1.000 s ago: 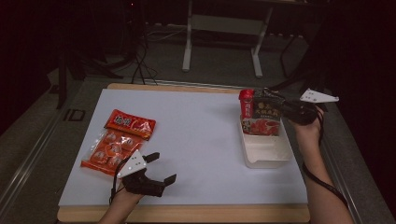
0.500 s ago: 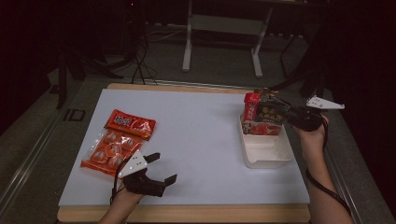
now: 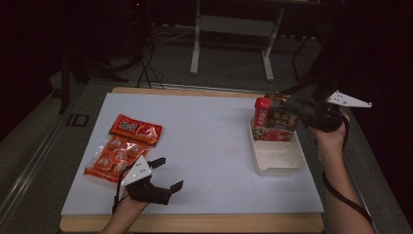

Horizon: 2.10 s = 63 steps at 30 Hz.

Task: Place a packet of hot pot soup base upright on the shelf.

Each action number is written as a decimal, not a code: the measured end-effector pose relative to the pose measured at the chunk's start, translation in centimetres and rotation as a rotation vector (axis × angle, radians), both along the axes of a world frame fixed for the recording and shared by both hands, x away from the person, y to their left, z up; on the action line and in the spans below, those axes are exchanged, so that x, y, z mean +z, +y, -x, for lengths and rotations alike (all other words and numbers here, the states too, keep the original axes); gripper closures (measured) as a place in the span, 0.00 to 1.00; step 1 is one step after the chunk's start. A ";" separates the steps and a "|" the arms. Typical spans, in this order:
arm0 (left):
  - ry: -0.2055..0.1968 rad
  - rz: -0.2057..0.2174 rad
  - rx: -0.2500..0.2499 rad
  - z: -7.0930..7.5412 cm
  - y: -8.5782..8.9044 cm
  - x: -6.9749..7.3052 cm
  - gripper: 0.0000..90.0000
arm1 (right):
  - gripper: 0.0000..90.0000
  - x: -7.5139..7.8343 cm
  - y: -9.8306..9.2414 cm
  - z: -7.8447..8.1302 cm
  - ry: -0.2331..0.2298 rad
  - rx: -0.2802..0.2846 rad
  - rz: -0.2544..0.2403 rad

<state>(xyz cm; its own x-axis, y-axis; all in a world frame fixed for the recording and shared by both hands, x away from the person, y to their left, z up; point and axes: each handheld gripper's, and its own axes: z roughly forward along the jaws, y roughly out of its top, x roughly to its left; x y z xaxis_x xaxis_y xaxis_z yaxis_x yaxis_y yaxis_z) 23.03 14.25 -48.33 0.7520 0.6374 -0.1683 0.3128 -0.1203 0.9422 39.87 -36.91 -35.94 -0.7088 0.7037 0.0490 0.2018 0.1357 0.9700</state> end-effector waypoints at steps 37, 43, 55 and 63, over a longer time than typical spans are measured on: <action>0.081 -0.059 0.113 0.1 4.9 1.2 0.04 | 0.16 -3.6 7.9 9.1 0.059 0.264 -0.043; 0.074 -0.091 0.143 0.2 6.4 1.3 0.04 | 0.16 -4.2 8.4 10.1 0.072 0.284 -0.021; 0.070 -0.164 0.261 0.1 10.9 0.1 0.17 | 0.16 -5.0 7.8 12.1 0.075 0.292 -0.033; 0.087 -0.226 0.407 -0.4 14.8 -0.1 0.45 | 0.16 -5.8 7.3 12.8 0.096 0.302 -0.057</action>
<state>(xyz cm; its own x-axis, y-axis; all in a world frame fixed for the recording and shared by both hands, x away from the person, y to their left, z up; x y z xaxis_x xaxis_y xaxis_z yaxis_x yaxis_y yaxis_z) 23.38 29.03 -48.39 0.4230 0.9051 -0.0426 0.4533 -0.1706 0.8749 27.06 -29.58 -41.76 -0.8756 0.4561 0.1590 0.2513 0.1490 0.9564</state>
